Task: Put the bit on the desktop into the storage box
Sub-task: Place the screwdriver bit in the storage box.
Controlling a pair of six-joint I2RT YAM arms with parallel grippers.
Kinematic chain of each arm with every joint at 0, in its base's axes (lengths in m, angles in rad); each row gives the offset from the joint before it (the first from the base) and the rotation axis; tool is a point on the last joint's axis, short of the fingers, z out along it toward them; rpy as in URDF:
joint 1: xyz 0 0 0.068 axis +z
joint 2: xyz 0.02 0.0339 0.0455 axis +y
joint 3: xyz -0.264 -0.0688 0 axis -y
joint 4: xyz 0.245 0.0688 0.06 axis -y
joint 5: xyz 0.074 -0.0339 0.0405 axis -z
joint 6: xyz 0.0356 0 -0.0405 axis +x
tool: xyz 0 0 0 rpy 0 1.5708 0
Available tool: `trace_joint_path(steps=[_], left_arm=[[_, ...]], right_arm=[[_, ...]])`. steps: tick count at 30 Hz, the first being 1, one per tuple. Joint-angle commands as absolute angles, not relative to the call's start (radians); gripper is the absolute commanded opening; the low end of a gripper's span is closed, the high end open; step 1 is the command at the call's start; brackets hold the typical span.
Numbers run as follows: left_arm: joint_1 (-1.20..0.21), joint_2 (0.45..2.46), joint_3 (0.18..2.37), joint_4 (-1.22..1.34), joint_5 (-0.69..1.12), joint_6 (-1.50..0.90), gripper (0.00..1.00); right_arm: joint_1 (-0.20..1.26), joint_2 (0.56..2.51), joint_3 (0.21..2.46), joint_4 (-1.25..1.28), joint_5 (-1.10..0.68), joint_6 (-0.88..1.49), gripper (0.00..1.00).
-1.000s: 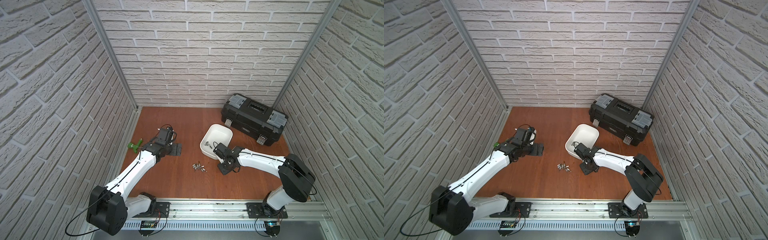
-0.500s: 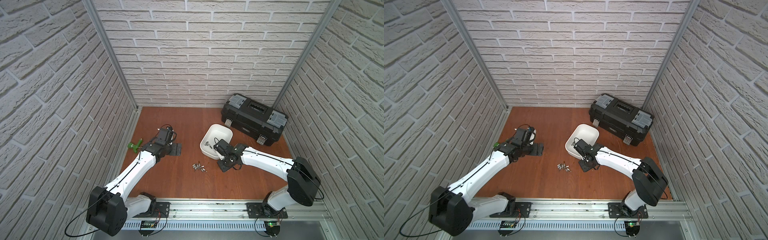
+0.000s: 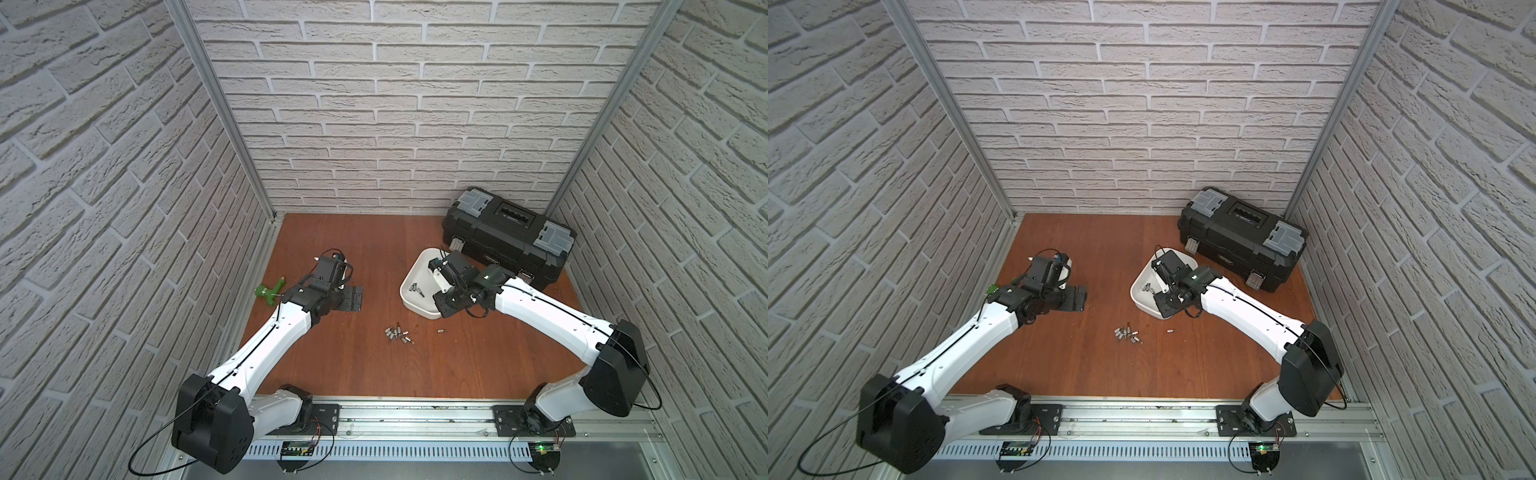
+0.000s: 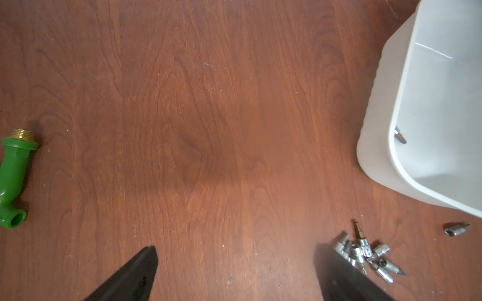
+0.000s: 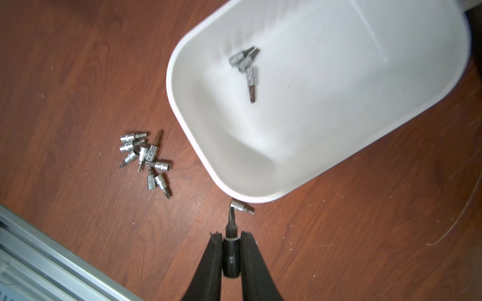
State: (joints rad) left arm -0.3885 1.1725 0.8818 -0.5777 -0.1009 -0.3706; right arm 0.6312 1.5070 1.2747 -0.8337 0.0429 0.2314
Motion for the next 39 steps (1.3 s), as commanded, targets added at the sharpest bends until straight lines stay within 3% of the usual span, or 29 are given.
trace_joint_path(steps=[1, 24, 39], left_arm=[[-0.394, 1.15, 0.906, -0.583, -0.113, -0.371, 0.98], [-0.394, 1.148, 0.928, -0.595, -0.112, -0.351, 0.98], [-0.394, 1.148, 0.927, -0.591, -0.105, -0.35, 0.98]], right_arm=[[0.592, 1.55, 1.351, -0.821, 0.032, 0.172, 0.18], [0.477, 2.006, 1.543, -0.669, 0.058, 0.114, 0.17], [0.475, 2.105, 1.554, -0.675, 0.097, 0.122, 0.19]])
